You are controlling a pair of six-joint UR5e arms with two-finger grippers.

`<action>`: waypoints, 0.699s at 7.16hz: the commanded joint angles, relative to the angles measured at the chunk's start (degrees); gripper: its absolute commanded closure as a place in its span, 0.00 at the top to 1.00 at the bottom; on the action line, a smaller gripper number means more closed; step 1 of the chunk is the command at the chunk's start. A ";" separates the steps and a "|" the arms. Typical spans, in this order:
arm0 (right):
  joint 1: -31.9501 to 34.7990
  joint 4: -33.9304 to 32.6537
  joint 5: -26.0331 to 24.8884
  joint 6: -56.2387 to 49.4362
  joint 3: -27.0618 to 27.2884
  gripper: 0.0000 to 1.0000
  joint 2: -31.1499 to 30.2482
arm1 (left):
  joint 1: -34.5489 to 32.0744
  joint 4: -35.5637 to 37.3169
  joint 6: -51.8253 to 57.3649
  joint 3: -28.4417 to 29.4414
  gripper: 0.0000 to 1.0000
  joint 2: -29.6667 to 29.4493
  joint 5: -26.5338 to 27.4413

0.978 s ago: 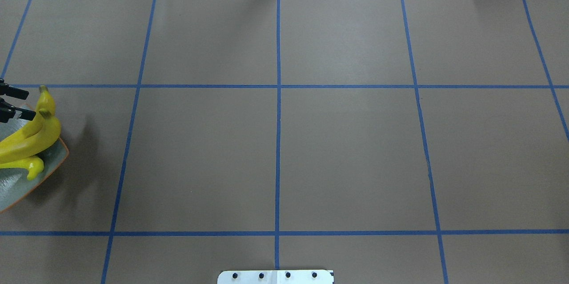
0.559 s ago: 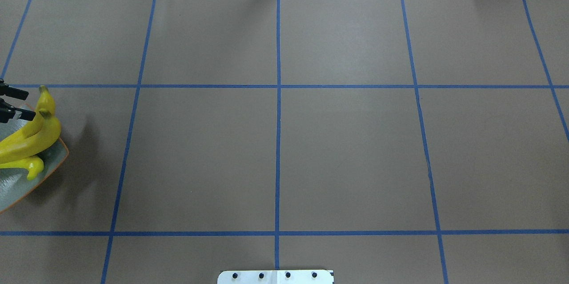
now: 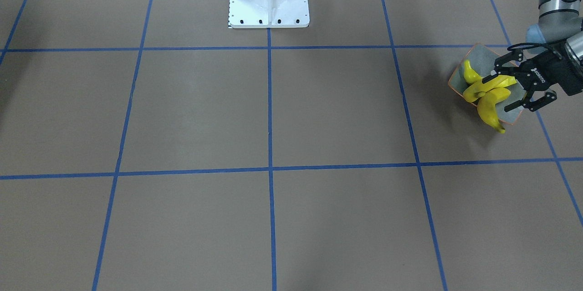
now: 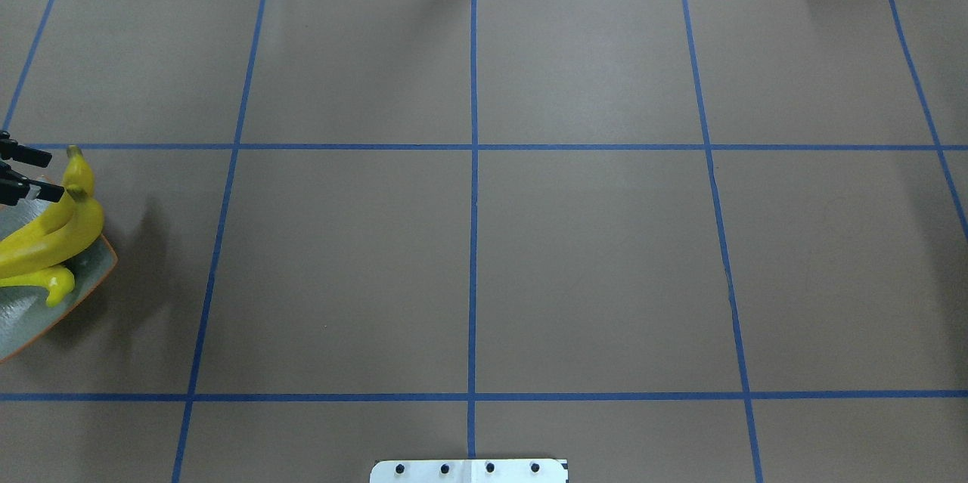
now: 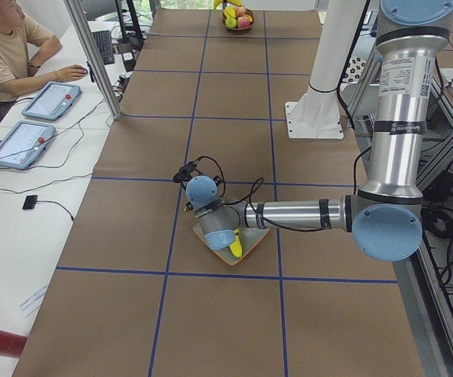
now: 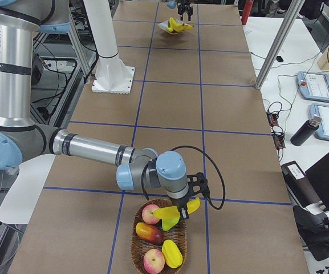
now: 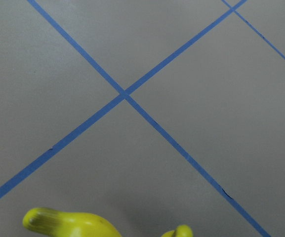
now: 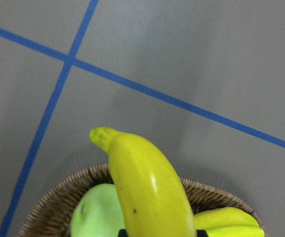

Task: Transfer all bananas from basket to plate

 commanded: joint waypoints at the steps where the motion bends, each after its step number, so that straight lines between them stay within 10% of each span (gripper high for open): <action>1: -5.51 0.11 2.94 14.44 4.61 0.00 1.87 | 0.00 -0.15 -6.77 -0.70 0.99 -2.85 0.01; 5: -25.45 14.44 -0.73 60.35 6.12 0.00 14.83 | 3.58 -0.24 -31.02 -2.37 0.99 -16.46 8.06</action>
